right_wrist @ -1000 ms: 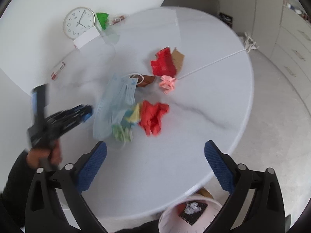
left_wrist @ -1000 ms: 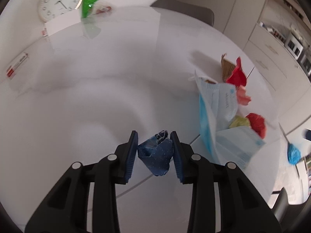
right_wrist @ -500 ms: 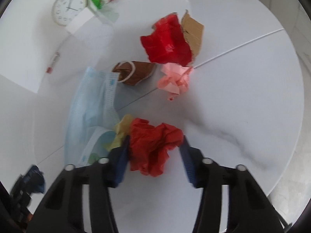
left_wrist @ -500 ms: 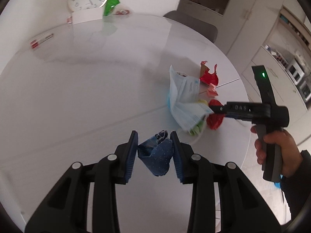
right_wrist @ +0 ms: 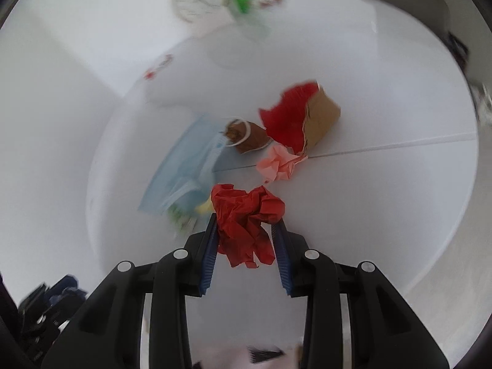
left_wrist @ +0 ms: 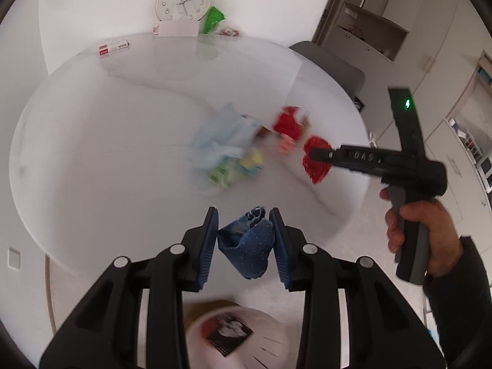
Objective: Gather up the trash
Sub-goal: 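Carry the blue wrapper and red tissue to the wastebasket and open both tools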
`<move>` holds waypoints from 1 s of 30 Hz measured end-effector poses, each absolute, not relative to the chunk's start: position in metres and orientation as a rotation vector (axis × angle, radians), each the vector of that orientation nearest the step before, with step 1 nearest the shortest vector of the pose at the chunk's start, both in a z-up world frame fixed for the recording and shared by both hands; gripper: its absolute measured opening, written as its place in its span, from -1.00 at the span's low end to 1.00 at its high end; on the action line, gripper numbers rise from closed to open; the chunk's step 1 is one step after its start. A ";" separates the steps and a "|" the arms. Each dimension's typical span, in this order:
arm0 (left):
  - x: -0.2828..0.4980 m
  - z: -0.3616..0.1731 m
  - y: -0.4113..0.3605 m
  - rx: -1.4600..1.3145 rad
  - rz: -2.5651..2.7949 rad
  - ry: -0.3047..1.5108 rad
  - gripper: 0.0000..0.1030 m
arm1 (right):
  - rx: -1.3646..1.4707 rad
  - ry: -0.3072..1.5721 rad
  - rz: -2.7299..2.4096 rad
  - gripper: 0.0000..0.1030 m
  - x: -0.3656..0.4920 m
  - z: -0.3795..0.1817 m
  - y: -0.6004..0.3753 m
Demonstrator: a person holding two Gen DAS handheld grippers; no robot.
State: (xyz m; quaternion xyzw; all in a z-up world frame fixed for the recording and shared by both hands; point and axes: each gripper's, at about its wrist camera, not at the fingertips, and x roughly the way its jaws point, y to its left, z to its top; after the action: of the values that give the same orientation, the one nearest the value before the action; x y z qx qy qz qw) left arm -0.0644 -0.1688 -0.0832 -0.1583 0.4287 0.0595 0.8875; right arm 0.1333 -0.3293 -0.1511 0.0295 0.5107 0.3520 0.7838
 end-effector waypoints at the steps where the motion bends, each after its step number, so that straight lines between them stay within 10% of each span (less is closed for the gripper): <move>1: -0.071 -0.084 -0.181 -0.329 0.114 0.900 -0.33 | 0.035 1.087 0.780 -0.33 0.126 -0.144 -0.337; 13: -0.151 -0.208 -0.271 -0.309 -0.013 1.259 -0.29 | -0.149 1.223 0.922 -0.33 -0.022 -0.168 -0.431; 24: -0.182 -0.259 -0.266 -0.373 0.069 1.332 0.66 | -0.226 1.252 1.009 -0.29 -0.087 -0.183 -0.412; 30: -0.194 -0.209 -0.249 -0.381 0.191 1.260 0.82 | -0.267 1.218 1.046 -0.26 -0.102 -0.189 -0.393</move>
State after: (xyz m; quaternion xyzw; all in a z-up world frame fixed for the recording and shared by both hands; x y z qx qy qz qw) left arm -0.1938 -0.2488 -0.2094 -0.1766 0.5847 0.0888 0.7868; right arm -0.1025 -0.3929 -0.1888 -0.1191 0.5441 0.4670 0.6868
